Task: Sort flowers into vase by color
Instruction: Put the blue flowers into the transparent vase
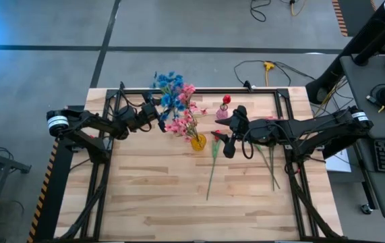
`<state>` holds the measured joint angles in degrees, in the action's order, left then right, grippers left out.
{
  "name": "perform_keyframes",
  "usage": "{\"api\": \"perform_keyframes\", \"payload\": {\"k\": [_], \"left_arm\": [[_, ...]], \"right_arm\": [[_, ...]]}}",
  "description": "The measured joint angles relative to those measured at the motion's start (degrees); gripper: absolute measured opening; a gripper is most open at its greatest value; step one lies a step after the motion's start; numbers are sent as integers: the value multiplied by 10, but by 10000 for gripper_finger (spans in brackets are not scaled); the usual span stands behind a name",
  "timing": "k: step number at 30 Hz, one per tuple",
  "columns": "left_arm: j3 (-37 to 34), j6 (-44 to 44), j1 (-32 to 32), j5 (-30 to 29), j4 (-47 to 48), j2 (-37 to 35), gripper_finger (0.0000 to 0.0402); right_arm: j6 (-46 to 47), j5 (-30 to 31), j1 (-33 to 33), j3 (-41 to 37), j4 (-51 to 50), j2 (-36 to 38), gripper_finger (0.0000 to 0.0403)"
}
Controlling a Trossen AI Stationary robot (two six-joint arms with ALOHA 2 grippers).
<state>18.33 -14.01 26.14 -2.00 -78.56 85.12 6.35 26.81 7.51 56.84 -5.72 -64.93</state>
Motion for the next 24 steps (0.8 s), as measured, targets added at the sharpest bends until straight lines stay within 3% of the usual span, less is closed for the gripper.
{"api": "perform_keyframes", "payload": {"k": [24], "left_arm": [[-2, 26, -2, -3, 23, 0, 176]], "right_arm": [[1, 2, 0, 0, 0, 0, 212]]}}
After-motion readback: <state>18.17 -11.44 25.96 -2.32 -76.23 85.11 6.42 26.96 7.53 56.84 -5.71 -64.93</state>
